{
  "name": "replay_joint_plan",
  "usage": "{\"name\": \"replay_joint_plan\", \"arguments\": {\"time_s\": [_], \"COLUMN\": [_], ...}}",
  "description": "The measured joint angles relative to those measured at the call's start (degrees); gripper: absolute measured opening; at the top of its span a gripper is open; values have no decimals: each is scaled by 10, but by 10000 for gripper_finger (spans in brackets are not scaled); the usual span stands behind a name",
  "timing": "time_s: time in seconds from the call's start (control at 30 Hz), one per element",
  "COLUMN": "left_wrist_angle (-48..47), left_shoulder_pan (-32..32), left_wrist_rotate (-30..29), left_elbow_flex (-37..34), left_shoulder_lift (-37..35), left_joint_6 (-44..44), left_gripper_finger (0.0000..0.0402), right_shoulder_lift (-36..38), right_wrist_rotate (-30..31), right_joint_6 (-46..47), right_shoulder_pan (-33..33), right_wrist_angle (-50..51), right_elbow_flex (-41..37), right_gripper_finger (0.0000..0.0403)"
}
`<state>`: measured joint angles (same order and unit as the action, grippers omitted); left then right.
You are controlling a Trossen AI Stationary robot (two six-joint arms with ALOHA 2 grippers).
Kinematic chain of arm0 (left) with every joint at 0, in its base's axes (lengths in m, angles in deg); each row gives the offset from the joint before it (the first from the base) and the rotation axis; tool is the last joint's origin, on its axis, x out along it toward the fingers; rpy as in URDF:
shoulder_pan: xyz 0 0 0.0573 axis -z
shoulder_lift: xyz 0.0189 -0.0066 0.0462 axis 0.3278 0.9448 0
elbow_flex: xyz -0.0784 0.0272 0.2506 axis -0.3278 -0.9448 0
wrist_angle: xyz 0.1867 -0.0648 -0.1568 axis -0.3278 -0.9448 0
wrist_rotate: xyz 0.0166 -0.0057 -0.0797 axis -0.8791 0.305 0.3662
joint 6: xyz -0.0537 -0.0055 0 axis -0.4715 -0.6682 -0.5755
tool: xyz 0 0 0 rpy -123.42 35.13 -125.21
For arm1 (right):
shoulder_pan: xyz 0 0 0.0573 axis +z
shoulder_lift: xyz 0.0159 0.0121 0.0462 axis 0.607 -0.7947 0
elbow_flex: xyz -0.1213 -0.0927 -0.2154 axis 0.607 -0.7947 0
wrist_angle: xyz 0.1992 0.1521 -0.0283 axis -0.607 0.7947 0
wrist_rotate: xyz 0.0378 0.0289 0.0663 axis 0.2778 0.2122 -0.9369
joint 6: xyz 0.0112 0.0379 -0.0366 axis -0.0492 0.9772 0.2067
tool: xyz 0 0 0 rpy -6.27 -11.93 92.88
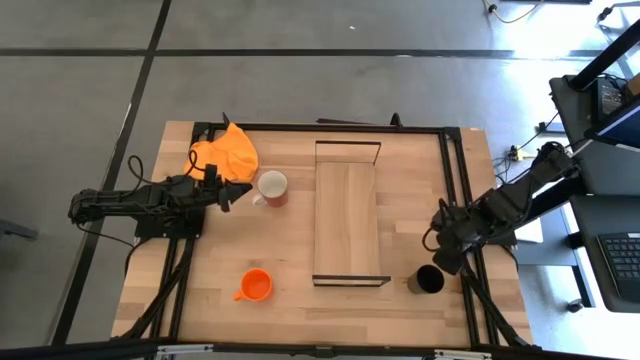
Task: Stack small to large cups/mugs on shelf
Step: Put the black cup on the shelf
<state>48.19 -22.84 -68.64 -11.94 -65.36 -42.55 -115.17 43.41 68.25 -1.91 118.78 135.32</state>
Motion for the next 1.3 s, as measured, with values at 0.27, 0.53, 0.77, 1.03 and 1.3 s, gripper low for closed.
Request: {"name": "replay_joint_plan", "arguments": {"time_s": [0.27,0.53,0.77,1.03,1.3], "left_wrist_angle": [0,0,0,0,0], "left_shoulder_pan": [0,0,0,0,0], "left_wrist_rotate": [-6,-6,-6,-7,-7], "left_elbow_flex": [0,0,0,0,0], "left_shoulder_lift": [0,0,0,0,0], "left_joint_6": [13,16,15,15,15], "left_gripper_finger": [57,57,57,57,57], "right_shoulder_lift": [-43,-108,-132,-156,-164], "right_wrist_rotate": [55,62,62,84,83], "right_joint_6": [52,52,53,53,51], "right_shoulder_pan": [46,75,88,88,86], "right_wrist_angle": [-70,-72,-81,-69,-68], "right_elbow_flex": [0,0,0,0,0], "right_gripper_finger": [130,117,114,114,48]}}
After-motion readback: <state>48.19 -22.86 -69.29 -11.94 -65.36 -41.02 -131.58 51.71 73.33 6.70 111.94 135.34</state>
